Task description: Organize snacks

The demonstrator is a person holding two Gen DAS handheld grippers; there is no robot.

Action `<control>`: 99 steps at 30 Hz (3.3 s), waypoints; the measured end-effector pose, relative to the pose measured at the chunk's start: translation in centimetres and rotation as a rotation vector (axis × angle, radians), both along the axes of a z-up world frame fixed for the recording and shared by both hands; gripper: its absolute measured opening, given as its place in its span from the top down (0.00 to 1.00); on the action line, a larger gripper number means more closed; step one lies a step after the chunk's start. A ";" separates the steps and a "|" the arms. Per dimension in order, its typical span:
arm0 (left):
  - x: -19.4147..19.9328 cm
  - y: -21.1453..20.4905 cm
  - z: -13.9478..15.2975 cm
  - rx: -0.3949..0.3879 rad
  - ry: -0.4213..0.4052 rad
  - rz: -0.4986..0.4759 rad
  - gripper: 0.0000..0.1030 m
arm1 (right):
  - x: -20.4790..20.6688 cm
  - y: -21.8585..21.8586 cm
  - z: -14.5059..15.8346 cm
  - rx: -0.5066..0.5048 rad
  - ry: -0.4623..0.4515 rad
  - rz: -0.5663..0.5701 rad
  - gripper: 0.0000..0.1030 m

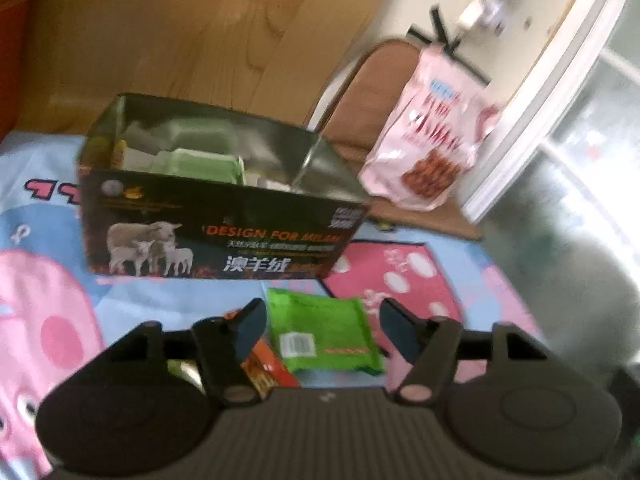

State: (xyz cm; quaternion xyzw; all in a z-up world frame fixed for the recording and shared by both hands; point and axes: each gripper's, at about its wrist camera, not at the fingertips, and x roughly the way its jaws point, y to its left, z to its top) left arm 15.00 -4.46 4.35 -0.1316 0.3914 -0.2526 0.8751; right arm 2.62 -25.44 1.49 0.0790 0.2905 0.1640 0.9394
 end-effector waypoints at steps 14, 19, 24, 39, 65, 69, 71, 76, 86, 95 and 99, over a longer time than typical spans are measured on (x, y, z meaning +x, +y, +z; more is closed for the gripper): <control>-0.5 -4.1 -2.7 0.108 -0.002 -0.039 0.33 | 4.1 2.8 -1.6 -0.187 -0.018 0.084 0.59; -1.7 -3.4 -1.5 0.009 0.007 -0.052 0.36 | 1.9 2.0 -0.8 -0.141 -0.067 0.040 0.61; -5.1 -2.7 1.4 -0.005 -0.093 -0.047 0.36 | -1.3 2.5 1.5 -0.134 -0.173 0.007 0.61; -11.6 5.6 -0.2 -0.031 -0.063 0.136 0.38 | -5.5 8.0 1.0 -0.085 -0.174 0.220 0.68; 4.2 2.3 4.7 -0.019 -0.171 0.168 0.24 | 8.7 6.9 4.5 -0.149 -0.271 -0.041 0.63; 3.5 4.2 3.9 -0.088 -0.162 0.178 0.24 | 7.6 3.8 3.7 -0.053 -0.246 -0.096 0.63; 2.4 5.5 3.8 -0.107 -0.160 0.187 0.24 | 6.2 3.2 3.3 -0.044 -0.246 -0.104 0.63; -1.4 8.9 3.1 -0.132 -0.142 0.216 0.24 | 4.0 2.0 2.1 0.078 -0.163 -0.069 0.61; -5.5 12.1 -1.4 -0.137 0.003 0.275 0.24 | 4.3 2.9 -1.0 0.259 0.104 0.028 0.59; -5.8 11.3 -3.3 -0.077 0.039 0.280 0.26 | 5.0 3.9 -1.8 0.302 0.208 0.082 0.83; -6.0 10.8 -3.2 -0.039 0.032 0.272 0.26 | 4.4 3.6 -1.5 0.305 0.186 0.066 0.91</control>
